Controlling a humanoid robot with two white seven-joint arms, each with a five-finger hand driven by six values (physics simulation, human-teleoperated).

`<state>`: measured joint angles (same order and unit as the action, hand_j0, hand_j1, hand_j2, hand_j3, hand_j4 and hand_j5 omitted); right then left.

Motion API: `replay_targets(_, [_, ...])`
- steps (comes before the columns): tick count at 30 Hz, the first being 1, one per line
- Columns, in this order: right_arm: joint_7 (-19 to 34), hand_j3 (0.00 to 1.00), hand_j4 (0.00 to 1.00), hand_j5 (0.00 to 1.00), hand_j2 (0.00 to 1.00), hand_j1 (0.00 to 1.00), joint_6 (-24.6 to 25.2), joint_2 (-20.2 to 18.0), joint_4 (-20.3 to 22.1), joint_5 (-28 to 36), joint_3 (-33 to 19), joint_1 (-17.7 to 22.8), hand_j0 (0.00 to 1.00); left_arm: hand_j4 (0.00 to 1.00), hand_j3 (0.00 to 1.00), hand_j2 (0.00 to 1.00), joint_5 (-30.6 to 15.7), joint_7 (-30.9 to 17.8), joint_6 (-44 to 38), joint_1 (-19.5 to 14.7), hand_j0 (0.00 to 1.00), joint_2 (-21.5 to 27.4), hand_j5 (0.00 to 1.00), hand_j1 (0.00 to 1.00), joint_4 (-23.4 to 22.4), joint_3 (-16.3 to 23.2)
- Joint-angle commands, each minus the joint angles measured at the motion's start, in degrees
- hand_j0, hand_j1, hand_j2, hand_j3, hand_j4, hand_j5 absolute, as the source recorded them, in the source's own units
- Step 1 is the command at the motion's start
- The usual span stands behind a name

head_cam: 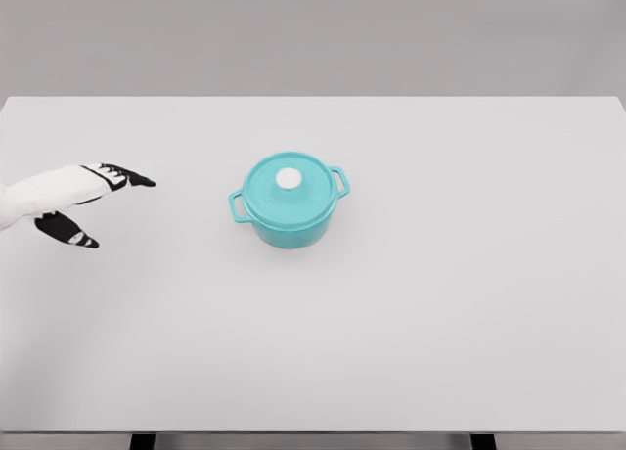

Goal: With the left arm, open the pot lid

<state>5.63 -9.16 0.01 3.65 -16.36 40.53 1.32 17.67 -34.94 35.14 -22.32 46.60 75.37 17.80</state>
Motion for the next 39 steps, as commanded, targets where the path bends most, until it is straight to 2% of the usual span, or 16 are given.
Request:
replay_targets(1, [0.08,1.0,1.0,1.0,1.0,1.0,-0.07,-0.01,-0.05,0.01,-0.01,-0.09,1.0,1.0,1.0,1.0,-0.18,-0.06,-0.14,0.0,1.0,-0.19,1.0,1.0,0.22,0.22])
replay_targets(10, [0.08,1.0,1.0,1.0,1.0,1.0,0.02,-0.01,-0.05,0.01,-0.01,0.09,1.0,1.0,1.0,1.0,0.52,-0.06,-0.14,-0.44,1.0,-0.63,1.0,1.0,0.4,0.31])
replay_targets(12, [0.08,1.0,1.0,1.0,1.0,1.0,0.02,-0.01,-0.05,0.01,-0.01,0.09,1.0,1.0,1.0,1.0,-0.36,-0.06,-0.14,-2.19,1.0,0.07,1.0,1.0,0.22,1.97])
replay_targets(13, [0.08,1.0,1.0,1.0,1.0,1.0,0.02,-0.01,-0.05,0.01,-0.01,0.09,1.0,1.0,1.0,1.0,-3.08,-0.06,-0.14,-6.58,1.0,3.05,1.0,1.0,-0.13,6.09])
replay_targets(14, [0.08,1.0,1.0,1.0,1.0,1.0,0.02,-0.01,-0.05,0.01,-0.01,0.09,1.0,1.0,1.0,1.0,-3.79,-0.06,-0.14,-12.03,1.0,4.46,1.0,1.0,0.31,14.17])
replay_targets(15, [0.08,1.0,1.0,1.0,1.0,1.0,0.02,-0.01,-0.05,0.01,-0.01,0.09,1.0,1.0,1.0,1.0,-3.79,-0.06,-0.14,-19.32,1.0,4.64,1.0,1.0,-0.31,21.56])
replay_targets(16, [0.08,1.0,1.0,1.0,1.0,1.0,0.02,-0.01,-0.05,0.01,-0.01,0.09,1.0,1.0,1.0,1.0,-3.79,-0.06,-0.14,-23.89,1.0,3.76,1.0,1.0,-0.22,27.36])
replay_targets(17, [0.08,1.0,1.0,1.0,1.0,1.0,0.02,-0.01,-0.05,0.01,-0.01,0.09,1.0,1.0,1.0,1.0,-3.61,-0.06,-0.14,-29.43,1.0,-1.84,1.0,1.0,0.74,32.12])
replay_targets(18, [0.08,1.0,1.0,1.0,1.0,1.0,0.02,-0.01,-0.05,0.01,-0.01,0.09,1.0,1.0,1.0,1.0,-2.91,-0.06,-0.14,-32.6,1.0,-8.44,1.0,1.0,1.1,34.4])
replay_targets(19, [0.08,1.0,1.0,1.0,1.0,1.0,0.02,-0.01,-0.05,0.01,-0.01,0.09,1.0,1.0,1.0,1.0,-1.86,-0.06,-0.14,-34.71,1.0,-10.56,1.0,1.0,1.01,37.04])
replay_targets(20, [0.08,1.0,1.0,1.0,1.0,1.0,0.02,-0.01,-0.05,0.01,-0.01,0.09,1.0,1.0,1.0,1.0,-1.94,-0.06,-0.14,-36.12,1.0,-11.0,1.0,1.0,1.45,38.45])
replay_targets(22, [0.08,1.0,1.0,1.0,1.0,1.0,0.02,-0.01,-0.05,0.01,-0.01,0.09,1.0,1.0,1.0,1.0,-2.12,-0.06,-0.14,-40.42,1.0,-11.53,1.0,1.0,1.89,38.28])
replay_targets(26, [0.08,1.0,1.0,1.0,1.0,1.0,0.02,-0.01,-0.05,0.01,-0.01,0.09,1.0,1.0,1.0,1.0,-3.52,-0.06,-0.14,-41.4,1.0,-13.03,1.0,1.0,2.07,38.71])
replay_targets(29, [0.08,1.0,1.0,1.0,1.0,1.0,0.02,-0.01,-0.05,0.01,-0.01,0.09,1.0,1.0,1.0,1.0,-3.52,-0.06,-0.14,-41.13,1.0,-12.94,1.0,1.0,2.24,40.83])
replay_targets(34, [0.08,1.0,1.0,1.0,1.0,1.0,0.02,-0.01,-0.05,0.01,-0.01,0.09,1.0,1.0,1.0,1.0,-3.08,-0.06,-0.14,-40.34,1.0,-14.6,1.0,1.0,2.06,41.79])
replay_targets(39, [0.08,1.0,1.0,1.0,1.0,1.0,0.02,-0.01,-0.05,0.01,-0.01,0.09,1.0,0.96,0.96,0.96,-1.85,-0.06,-0.14,-40.52,0.96,-14.96,0.96,0.96,1.8,43.37])
